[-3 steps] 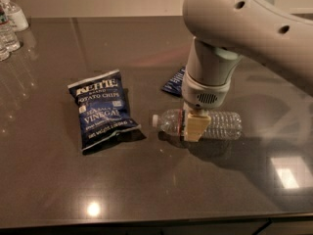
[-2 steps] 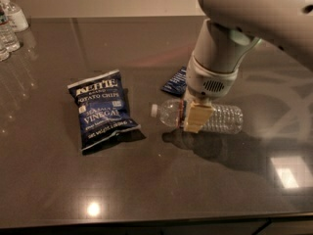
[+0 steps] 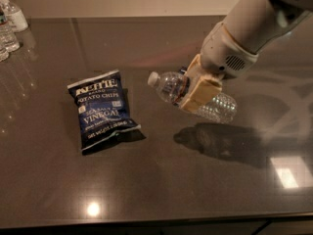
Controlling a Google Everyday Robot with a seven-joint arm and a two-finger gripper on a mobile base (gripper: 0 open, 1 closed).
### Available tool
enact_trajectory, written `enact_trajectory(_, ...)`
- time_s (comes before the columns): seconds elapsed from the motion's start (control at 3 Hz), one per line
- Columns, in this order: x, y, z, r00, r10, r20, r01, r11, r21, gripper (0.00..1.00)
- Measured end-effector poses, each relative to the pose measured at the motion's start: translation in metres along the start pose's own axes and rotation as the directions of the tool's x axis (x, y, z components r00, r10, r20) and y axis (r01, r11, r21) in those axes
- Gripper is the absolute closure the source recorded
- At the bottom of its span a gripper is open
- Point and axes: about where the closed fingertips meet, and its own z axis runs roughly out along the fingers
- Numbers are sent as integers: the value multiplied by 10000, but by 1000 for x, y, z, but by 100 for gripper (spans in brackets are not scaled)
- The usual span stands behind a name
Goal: Place water bottle upright
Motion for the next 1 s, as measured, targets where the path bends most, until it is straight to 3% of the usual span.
enact_trajectory(0.33, -21, -8, -23, 9768, 77, 2140, -84, 10000, 23, 100)
enact_trajectory(0.67, -38, -12, -42, 9158, 480, 3987, -488, 9988, -83, 100)
enact_trajectory(1.0, -41, -14, -55, 8423, 1174, 5261, -1219, 9922, -263, 100)
